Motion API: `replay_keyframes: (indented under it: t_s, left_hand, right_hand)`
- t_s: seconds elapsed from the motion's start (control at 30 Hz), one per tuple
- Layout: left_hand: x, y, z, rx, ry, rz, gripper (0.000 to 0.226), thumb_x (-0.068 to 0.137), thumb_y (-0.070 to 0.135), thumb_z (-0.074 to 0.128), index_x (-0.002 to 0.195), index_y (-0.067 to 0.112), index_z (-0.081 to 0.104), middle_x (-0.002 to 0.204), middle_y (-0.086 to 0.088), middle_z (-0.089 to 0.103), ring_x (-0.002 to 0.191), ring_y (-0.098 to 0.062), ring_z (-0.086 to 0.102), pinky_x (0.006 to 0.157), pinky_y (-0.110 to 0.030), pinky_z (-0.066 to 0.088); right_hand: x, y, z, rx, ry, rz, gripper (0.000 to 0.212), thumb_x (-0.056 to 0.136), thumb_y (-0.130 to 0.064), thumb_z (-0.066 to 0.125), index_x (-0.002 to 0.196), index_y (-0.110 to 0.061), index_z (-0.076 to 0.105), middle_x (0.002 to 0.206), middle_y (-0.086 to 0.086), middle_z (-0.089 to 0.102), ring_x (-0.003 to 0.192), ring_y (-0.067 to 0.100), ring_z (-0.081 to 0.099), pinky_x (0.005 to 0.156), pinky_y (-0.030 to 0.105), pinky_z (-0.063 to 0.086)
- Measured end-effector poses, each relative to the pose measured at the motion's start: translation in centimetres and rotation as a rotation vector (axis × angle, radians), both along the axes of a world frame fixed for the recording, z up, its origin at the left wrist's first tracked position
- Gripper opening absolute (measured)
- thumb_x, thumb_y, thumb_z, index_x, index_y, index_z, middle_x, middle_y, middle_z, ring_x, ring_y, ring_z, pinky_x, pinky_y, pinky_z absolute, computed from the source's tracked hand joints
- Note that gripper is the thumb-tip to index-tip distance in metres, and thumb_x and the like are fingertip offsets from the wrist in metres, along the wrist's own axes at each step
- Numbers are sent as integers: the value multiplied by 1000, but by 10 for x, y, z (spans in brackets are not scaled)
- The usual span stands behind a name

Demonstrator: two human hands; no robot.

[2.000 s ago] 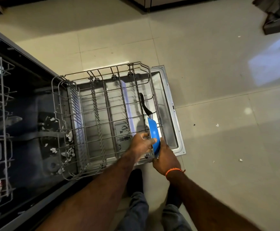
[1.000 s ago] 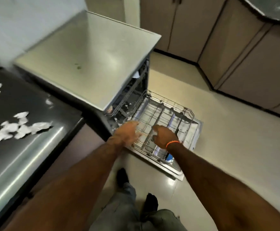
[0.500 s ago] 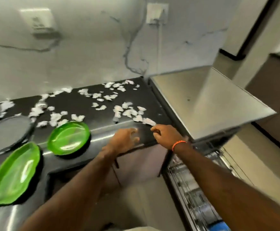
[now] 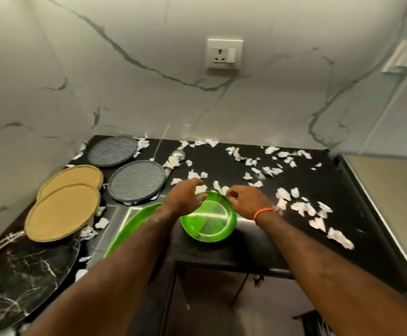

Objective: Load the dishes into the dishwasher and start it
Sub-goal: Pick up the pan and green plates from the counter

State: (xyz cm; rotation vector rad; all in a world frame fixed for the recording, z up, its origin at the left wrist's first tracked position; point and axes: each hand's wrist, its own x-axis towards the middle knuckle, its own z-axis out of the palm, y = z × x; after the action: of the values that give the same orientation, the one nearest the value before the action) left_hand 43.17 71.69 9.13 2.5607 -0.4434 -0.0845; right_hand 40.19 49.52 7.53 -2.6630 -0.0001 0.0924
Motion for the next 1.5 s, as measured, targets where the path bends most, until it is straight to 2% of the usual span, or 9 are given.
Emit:
replay_keyframes:
  t_s: [0.37,0.5,0.63,0.83,1.07,1.2,1.33,1.4,1.5]
  left_hand:
    - [81,64,-32,55,112,189,47,88,32,70,130,12,62,126,-12,67,118,-29,61,100,-36,49]
    - [118,64,-45,175,74,207,51,89,39,64,135,18,57,135,-5,60,134,-28,46,112,-47,40]
    - [159,63,-58,265,102,235,53,93,39,60,141,21,50,148,-3,51,148,-30,30,122,-50,25]
    - [179,66,-78,266,132,242,49,94,30,59,141,26,47,146,1,54,147,-23,31,122,-44,18]
    - [184,72,-82,235,124,253,54,94,23,63,145,25,42,151,-1,51,153,-24,21,126,-47,13]
    - [179,65,-73,224,100,239,53,95,32,64,144,23,46,149,-1,53,153,-25,22,125,-50,11]
    - [172,54,-59,231,60,165,34,96,42,61,125,26,61,124,2,68,130,-21,53,116,-47,28]
    - [166,46,-50,168,69,125,20,97,37,59,113,26,64,108,2,72,107,-21,64,101,-42,44]
    - [155,32,-37,97,88,76,16,98,20,54,109,15,65,100,-8,72,93,-27,67,84,-39,54]
  right_hand:
    - [143,84,-14,-50,66,221,39,86,-27,57,123,-30,64,125,-1,67,114,26,63,97,40,52]
    - [210,101,-21,-91,102,293,46,88,-23,60,134,-23,58,134,3,60,122,26,57,104,40,47]
    - [281,117,-29,-108,143,336,70,79,-13,65,146,-18,43,148,8,44,131,33,49,109,45,43]
    - [343,140,-42,-366,280,663,96,81,-12,68,160,-20,14,167,3,13,151,29,20,119,49,29]
    - [341,136,-46,-491,199,639,94,66,-29,83,148,-21,38,147,11,34,136,33,37,110,51,40]
    - [325,110,-30,-413,239,559,89,62,-33,83,140,-17,45,138,9,36,121,31,52,99,41,51]
    - [306,84,7,-405,132,496,87,58,-42,79,137,-20,49,133,6,39,115,31,56,94,40,53]
    - [293,74,30,-403,88,460,82,61,-46,77,136,-22,51,131,6,43,113,31,56,92,41,53]
    - [273,62,55,-373,86,381,79,71,-51,71,142,-23,47,136,9,50,117,34,56,97,43,50]
